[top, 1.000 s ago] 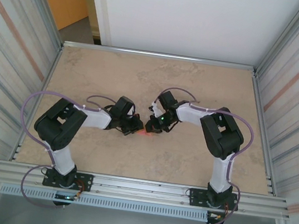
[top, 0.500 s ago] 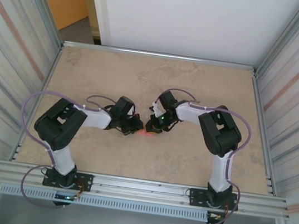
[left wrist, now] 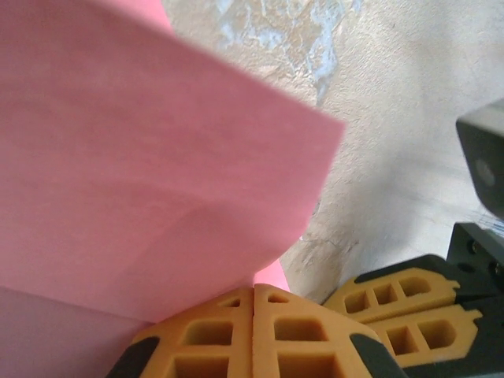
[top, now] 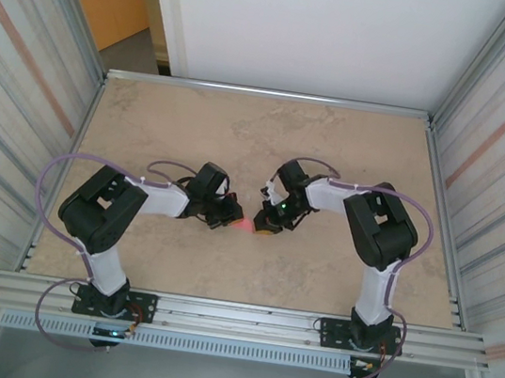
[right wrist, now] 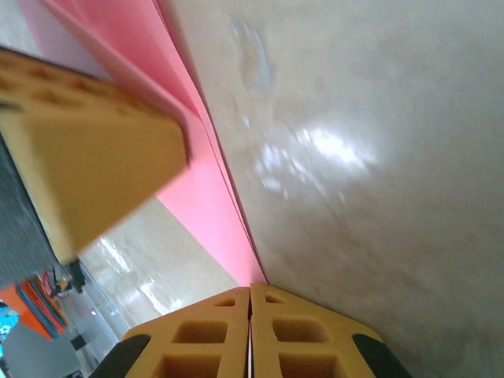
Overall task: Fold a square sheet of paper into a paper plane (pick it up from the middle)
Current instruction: Fourth fold the wing at the center of the table.
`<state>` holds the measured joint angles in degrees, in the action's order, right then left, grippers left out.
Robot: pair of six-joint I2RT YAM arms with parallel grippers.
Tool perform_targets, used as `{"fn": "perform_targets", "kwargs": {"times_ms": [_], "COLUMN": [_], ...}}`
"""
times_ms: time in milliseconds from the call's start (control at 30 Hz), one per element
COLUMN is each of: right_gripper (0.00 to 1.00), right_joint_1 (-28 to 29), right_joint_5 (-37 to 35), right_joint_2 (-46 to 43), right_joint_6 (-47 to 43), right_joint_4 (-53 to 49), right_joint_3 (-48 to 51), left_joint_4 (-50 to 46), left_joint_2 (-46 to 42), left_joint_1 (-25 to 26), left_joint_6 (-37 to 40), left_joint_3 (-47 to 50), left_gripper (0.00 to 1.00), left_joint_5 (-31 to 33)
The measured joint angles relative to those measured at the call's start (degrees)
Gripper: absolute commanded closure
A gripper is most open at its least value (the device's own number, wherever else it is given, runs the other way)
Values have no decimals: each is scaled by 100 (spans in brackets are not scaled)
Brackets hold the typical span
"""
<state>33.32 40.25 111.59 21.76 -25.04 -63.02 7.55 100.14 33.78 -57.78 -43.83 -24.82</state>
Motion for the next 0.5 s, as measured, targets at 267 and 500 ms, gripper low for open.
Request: {"fn": "perform_targets", "kwargs": {"times_ms": [267,500], "right_gripper": [88,90], "right_joint_1": [-61,55], "right_joint_5": [-170,-203], "right_joint_2": [-426,-238], "right_joint_6": [-35,-35], "right_joint_4": [-195,-74], "right_joint_3": [136,-470], "left_joint_4": [2,2], "left_joint_2": [0,0], "left_joint_1": [0,0], "left_joint_6": [2,2], "left_joint_3": [0,-2], "left_gripper": [93,93], "left_joint_5": [-13,-15]}}
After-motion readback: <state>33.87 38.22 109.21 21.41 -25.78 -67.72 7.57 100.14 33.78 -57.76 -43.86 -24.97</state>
